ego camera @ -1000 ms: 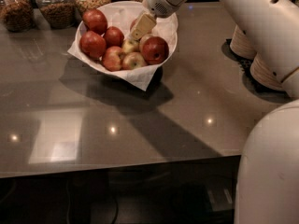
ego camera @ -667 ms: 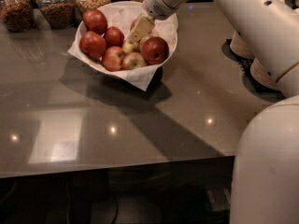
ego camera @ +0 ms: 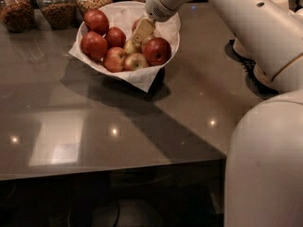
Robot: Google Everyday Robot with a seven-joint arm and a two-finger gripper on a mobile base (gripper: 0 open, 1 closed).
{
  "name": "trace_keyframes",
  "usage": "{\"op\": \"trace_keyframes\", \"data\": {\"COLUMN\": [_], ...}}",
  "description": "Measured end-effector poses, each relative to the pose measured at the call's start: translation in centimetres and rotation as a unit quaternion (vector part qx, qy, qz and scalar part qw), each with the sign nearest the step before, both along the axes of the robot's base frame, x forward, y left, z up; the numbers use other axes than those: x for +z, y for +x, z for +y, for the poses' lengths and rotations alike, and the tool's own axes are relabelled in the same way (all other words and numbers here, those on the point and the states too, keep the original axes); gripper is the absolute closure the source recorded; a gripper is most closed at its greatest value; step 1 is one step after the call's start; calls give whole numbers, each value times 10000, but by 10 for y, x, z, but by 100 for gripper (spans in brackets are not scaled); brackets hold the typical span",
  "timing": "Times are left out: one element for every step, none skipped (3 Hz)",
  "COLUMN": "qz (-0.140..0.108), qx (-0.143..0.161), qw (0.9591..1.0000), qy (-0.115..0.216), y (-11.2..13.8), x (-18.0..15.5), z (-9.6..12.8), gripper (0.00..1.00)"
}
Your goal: Pick apple from white bowl
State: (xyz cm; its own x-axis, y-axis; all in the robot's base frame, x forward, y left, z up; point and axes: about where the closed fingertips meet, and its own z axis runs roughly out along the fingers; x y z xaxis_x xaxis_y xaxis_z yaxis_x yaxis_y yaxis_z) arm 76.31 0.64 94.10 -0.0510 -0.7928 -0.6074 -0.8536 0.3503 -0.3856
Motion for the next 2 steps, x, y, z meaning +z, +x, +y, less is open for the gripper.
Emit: {"op": "trace_keyframes", "data": {"qz": [3,42], "qx": [-89,-156], "qw": [9999,9998], "qy": [-73,-122], "y": [10,17], "x": [-5,-12], "z": [-5,-8], "gripper": [30,30]}}
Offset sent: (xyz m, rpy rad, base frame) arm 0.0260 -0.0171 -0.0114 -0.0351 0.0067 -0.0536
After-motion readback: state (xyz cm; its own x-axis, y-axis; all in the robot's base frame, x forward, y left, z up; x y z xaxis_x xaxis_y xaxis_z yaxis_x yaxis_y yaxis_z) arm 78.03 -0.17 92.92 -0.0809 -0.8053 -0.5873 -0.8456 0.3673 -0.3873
